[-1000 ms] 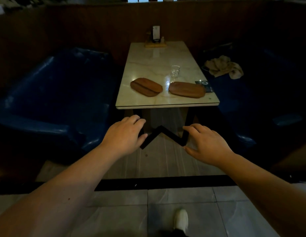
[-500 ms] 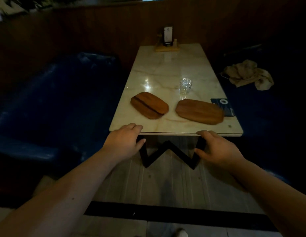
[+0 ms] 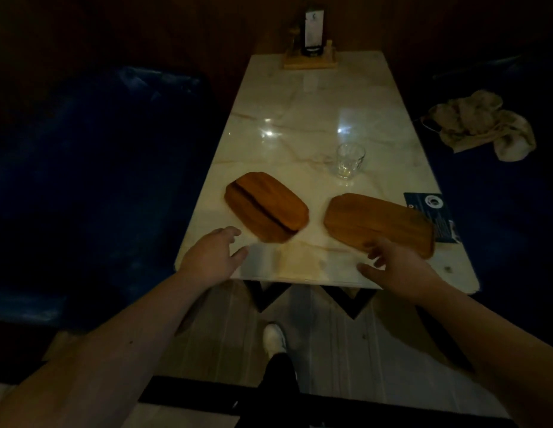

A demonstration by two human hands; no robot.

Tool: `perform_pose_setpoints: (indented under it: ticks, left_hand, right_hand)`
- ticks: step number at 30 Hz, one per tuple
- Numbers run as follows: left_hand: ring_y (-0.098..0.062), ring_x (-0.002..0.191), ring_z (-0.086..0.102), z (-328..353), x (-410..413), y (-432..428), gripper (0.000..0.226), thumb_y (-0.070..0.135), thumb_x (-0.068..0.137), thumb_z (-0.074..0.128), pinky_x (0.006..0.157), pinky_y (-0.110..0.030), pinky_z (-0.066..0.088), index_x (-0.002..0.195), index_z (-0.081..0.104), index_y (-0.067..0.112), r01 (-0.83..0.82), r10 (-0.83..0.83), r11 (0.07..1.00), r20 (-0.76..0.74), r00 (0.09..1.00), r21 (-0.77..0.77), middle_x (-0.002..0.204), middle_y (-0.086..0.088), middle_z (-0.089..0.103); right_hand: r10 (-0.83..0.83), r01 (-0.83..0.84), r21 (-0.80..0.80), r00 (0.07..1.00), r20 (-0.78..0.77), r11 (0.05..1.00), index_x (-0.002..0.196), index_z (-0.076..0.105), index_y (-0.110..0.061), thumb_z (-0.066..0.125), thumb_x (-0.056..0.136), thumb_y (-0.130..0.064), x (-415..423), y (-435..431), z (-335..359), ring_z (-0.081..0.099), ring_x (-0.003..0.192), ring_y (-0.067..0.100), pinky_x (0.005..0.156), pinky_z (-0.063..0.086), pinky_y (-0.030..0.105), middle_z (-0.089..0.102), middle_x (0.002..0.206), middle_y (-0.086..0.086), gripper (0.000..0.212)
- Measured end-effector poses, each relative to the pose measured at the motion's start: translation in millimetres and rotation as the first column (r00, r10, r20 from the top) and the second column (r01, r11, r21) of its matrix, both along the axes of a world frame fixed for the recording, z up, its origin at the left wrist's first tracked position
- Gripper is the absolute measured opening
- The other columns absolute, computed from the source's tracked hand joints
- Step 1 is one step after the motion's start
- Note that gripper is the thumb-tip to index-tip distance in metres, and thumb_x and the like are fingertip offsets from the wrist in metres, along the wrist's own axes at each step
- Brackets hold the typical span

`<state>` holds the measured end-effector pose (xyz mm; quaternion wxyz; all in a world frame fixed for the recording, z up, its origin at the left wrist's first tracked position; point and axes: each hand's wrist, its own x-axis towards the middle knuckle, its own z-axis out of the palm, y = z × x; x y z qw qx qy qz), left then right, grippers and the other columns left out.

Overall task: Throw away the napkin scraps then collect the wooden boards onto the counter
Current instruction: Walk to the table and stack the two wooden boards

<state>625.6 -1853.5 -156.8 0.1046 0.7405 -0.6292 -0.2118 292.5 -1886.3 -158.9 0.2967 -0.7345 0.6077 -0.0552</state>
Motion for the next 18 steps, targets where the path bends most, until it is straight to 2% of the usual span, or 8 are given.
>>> perform_pose_setpoints:
  ticks: [5, 8, 11, 13, 18]
  left_hand:
    - [-0.022, 0.105, 0.059, -26, 28, -92, 0.05, 0.046, 0.088, 0.055, 0.079, -0.027, 0.042, 0.13, 0.049, 0.017, -0.062, 0.066, 0.997, -0.088, 0.994, 0.04, 0.126, -0.007, 0.059]
    - [-0.025, 0.113, 0.056, -34, 47, -141, 0.049, 0.041, 0.09, 0.054, 0.085, -0.029, 0.042, 0.13, 0.05, 0.013, -0.08, 0.089, 0.993, -0.112, 0.99, 0.083, 0.127, -0.008, 0.059]
    - [-0.03, 0.116, 0.055, -45, 74, -185, 0.049, 0.04, 0.091, 0.053, 0.094, -0.035, 0.045, 0.13, 0.05, 0.01, -0.097, 0.115, 0.981, -0.101, 0.988, 0.166, 0.128, -0.013, 0.059]
    - [-0.032, 0.116, 0.054, -55, 93, -209, 0.051, 0.042, 0.091, 0.053, 0.095, -0.037, 0.045, 0.13, 0.05, 0.01, -0.135, 0.163, 0.964, -0.108, 0.981, 0.227, 0.129, -0.015, 0.058]
    - [-0.033, 0.116, 0.053, -73, 117, -247, 0.054, 0.045, 0.09, 0.053, 0.088, -0.033, 0.044, 0.131, 0.048, 0.01, -0.195, 0.241, 0.929, -0.114, 0.964, 0.315, 0.131, -0.017, 0.055]
  right_hand:
    - [-0.126, 0.103, 0.168, 0.982, 0.138, 0.98, 0.115, 0.055, -0.018, 0.066, 0.087, -0.036, 30, -79, -25, 0.061, 0.09, 0.015, 0.073, 0.047, 0.031, 0.065, 0.102, -0.002, 0.035]
    - [-0.258, 0.192, 0.292, 0.943, 0.21, 0.937, 0.109, 0.06, -0.015, 0.066, 0.087, -0.033, 55, -118, -39, 0.063, 0.082, 0.014, 0.066, 0.05, 0.029, 0.066, 0.092, -0.001, 0.029]
    - [-0.328, 0.227, 0.391, 0.921, 0.212, 0.892, 0.112, 0.06, -0.013, 0.067, 0.086, -0.033, 82, -147, -58, 0.066, 0.08, 0.019, 0.063, 0.051, 0.03, 0.068, 0.095, 0.008, 0.033]
    - [-0.384, 0.252, 0.462, 0.898, 0.217, 0.85, 0.115, 0.059, -0.013, 0.069, 0.085, -0.031, 96, -162, -72, 0.065, 0.076, 0.021, 0.064, 0.05, 0.033, 0.069, 0.098, 0.013, 0.037]
    - [-0.405, 0.253, 0.562, 0.9, 0.161, 0.787, 0.112, 0.052, -0.016, 0.069, 0.086, -0.028, 114, -186, -94, 0.065, 0.075, 0.021, 0.067, 0.051, 0.035, 0.062, 0.086, 0.004, 0.034]
